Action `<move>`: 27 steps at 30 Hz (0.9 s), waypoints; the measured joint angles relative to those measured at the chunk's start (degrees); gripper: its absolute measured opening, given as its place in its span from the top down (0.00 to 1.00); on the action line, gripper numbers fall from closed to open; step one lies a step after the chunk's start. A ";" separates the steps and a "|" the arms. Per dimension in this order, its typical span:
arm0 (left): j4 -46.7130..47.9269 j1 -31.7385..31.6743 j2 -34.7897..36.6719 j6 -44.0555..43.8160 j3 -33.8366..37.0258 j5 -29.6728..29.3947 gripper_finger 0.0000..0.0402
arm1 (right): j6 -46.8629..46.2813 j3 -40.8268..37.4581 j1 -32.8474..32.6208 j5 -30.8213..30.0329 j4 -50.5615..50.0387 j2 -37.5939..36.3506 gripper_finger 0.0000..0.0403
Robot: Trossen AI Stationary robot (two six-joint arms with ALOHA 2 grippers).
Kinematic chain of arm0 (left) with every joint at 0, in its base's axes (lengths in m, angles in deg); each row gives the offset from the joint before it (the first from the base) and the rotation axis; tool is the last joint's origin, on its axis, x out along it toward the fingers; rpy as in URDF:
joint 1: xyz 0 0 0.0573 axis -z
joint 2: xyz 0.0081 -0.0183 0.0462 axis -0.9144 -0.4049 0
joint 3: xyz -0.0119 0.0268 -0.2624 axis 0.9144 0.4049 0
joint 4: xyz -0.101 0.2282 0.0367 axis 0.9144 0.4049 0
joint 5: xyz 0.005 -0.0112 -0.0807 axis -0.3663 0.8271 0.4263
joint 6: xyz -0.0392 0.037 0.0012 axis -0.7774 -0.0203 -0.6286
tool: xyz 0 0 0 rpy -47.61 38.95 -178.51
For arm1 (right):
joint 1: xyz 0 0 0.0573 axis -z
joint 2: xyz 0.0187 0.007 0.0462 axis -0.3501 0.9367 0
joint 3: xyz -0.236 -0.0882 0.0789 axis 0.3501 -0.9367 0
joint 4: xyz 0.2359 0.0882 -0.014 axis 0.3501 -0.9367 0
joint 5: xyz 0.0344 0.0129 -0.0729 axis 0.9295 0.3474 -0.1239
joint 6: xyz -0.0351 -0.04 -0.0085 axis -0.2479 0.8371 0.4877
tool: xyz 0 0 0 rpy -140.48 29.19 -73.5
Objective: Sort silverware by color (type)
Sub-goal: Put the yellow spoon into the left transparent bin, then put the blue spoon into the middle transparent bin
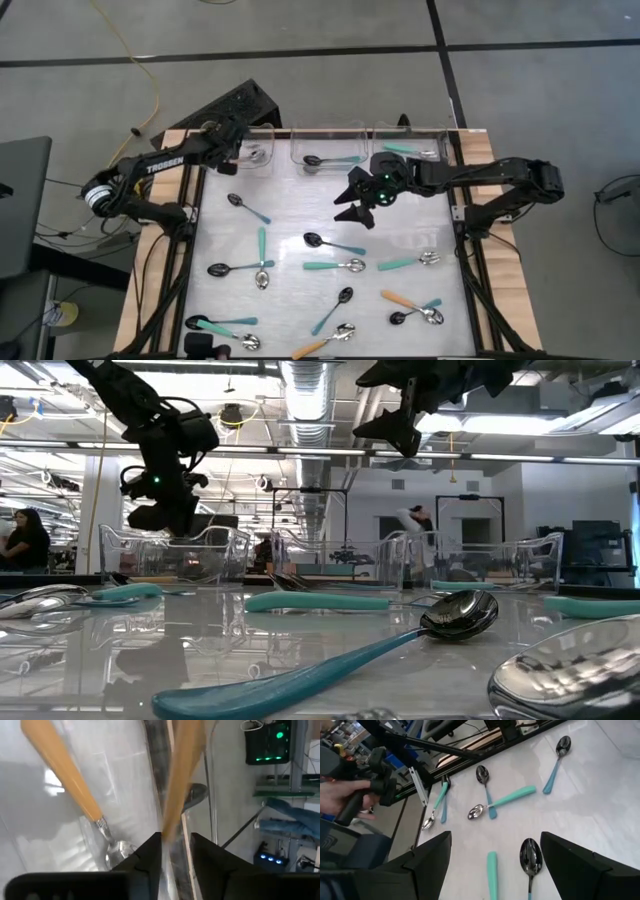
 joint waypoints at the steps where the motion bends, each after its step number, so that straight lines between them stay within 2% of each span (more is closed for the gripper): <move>1: -0.04 0.02 0.00 -0.12 0.00 0.29 0.75 | 0.00 0.00 0.03 -0.02 0.00 0.00 0.19; 7: -0.93 -0.02 0.02 -1.42 0.00 0.41 0.60 | -0.67 0.00 -0.07 -0.21 0.11 0.00 0.19; 10: -6.28 -0.02 0.02 -0.97 0.00 1.65 0.53 | -0.88 0.00 -0.51 -0.59 0.11 0.00 0.19; 12: -11.45 -0.02 0.04 3.37 0.00 2.25 0.49 | -0.90 0.00 -0.73 -0.64 0.15 0.00 0.19; 16: -22.79 -0.01 1.05 18.90 0.00 2.73 0.46 | -1.56 0.00 -1.40 -0.63 0.07 0.00 0.19; 21: -29.16 1.59 4.77 41.45 0.00 9.94 0.46 | -2.08 0.00 -2.90 -0.63 -0.33 0.00 0.19; 24: -28.85 4.40 7.97 57.45 0.00 18.47 0.46 | -2.10 0.02 -4.44 -0.54 -2.82 -0.02 0.19; 27: -25.48 8.51 11.05 73.66 0.00 31.11 0.46 | -2.12 0.02 -5.97 -0.47 -5.31 -0.02 0.19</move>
